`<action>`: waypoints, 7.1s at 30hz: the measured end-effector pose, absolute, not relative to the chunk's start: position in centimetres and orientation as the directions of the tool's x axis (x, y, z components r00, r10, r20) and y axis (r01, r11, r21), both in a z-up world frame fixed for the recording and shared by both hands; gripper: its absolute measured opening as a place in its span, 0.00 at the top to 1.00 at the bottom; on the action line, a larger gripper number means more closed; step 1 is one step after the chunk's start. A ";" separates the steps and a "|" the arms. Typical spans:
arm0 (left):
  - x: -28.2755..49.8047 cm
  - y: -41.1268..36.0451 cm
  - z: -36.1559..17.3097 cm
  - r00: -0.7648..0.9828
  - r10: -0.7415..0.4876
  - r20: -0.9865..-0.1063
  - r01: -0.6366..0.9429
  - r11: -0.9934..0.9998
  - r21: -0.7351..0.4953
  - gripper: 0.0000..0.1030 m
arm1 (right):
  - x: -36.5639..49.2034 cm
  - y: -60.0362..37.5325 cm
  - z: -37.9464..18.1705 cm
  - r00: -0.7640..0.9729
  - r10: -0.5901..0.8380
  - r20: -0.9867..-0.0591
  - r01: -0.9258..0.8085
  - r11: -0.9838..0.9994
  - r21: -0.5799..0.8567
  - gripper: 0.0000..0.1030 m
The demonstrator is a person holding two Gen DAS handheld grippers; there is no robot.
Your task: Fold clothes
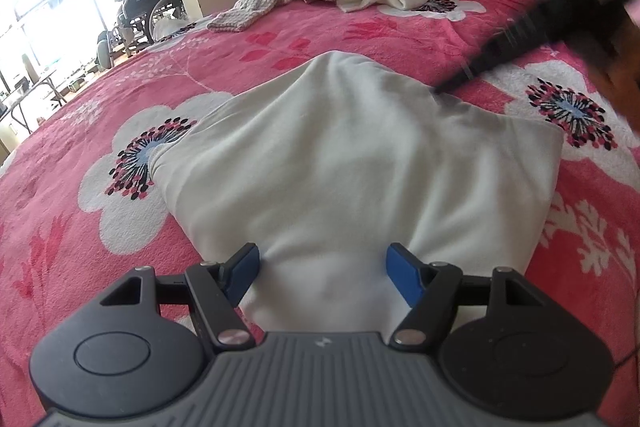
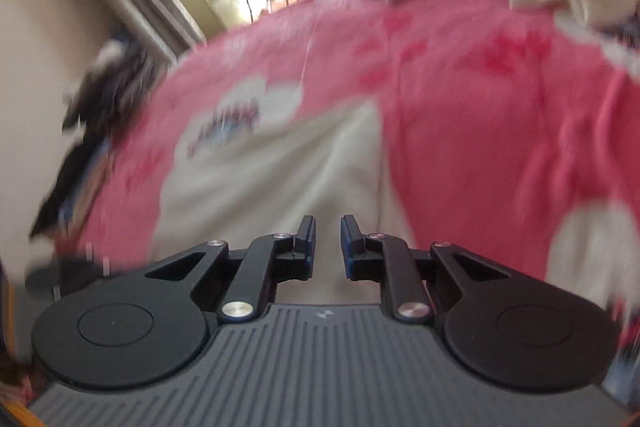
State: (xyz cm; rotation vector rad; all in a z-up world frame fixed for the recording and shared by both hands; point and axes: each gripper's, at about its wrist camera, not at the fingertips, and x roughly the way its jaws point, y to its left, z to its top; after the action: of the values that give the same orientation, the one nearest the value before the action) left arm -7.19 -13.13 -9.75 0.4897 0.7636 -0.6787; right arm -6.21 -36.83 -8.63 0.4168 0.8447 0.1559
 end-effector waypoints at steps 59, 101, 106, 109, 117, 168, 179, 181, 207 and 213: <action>-7.0 -13.5 -9.6 0.521 -0.353 -0.777 0.704 0.693 0.156 0.30 | -13.2 -25.5 -9.9 0.601 0.166 -0.782 -0.242 0.970 0.020 0.83; -7.0 -13.4 -9.6 0.520 -0.350 -0.779 0.702 0.695 0.156 0.30 | -13.2 -25.3 -10.0 0.597 0.154 -0.787 -0.239 0.971 0.009 0.83; -7.0 -13.4 -9.6 0.521 -0.350 -0.779 0.702 0.695 0.156 0.30 | -13.2 -25.2 -10.0 0.597 0.153 -0.787 -0.240 0.971 0.007 0.83; -7.0 -13.4 -9.6 0.521 -0.350 -0.779 0.701 0.695 0.157 0.30 | -13.2 -25.3 -10.0 0.597 0.154 -0.788 -0.241 0.970 0.006 0.83; -7.0 -13.4 -9.6 0.521 -0.350 -0.779 0.701 0.696 0.156 0.30 | -13.1 -25.2 -10.0 0.597 0.152 -0.788 -0.241 0.970 0.005 0.83; -7.1 -13.4 -9.6 0.525 -0.347 -0.777 0.702 0.693 0.165 0.30 | -13.1 -25.3 -10.0 0.597 0.150 -0.788 -0.245 0.970 0.000 0.83; -7.1 -13.4 -9.6 0.526 -0.346 -0.777 0.702 0.693 0.166 0.30 | -13.2 -25.2 -10.0 0.597 0.149 -0.788 -0.246 0.969 -0.003 0.83; -7.1 -13.4 -9.6 0.526 -0.346 -0.777 0.702 0.693 0.166 0.30 | -13.2 -25.2 -10.0 0.597 0.149 -0.789 -0.247 0.969 -0.003 0.83; -2.0 -9.7 -6.7 0.634 -0.251 -0.731 0.529 0.830 0.174 0.31 | -13.7 -23.8 -4.9 0.662 0.342 -0.667 -0.439 0.898 0.025 0.82; -2.2 -8.8 -7.0 0.625 -0.243 -0.742 0.526 0.833 0.170 0.31 | -13.8 -18.8 -5.8 0.559 0.476 -0.678 -0.649 0.761 -0.001 0.82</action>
State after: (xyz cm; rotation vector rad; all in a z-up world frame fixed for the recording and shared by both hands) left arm -2.23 -8.85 -7.04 0.3935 0.7792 -0.4546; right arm -13.85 -18.85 -5.80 -0.2641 0.7135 0.6725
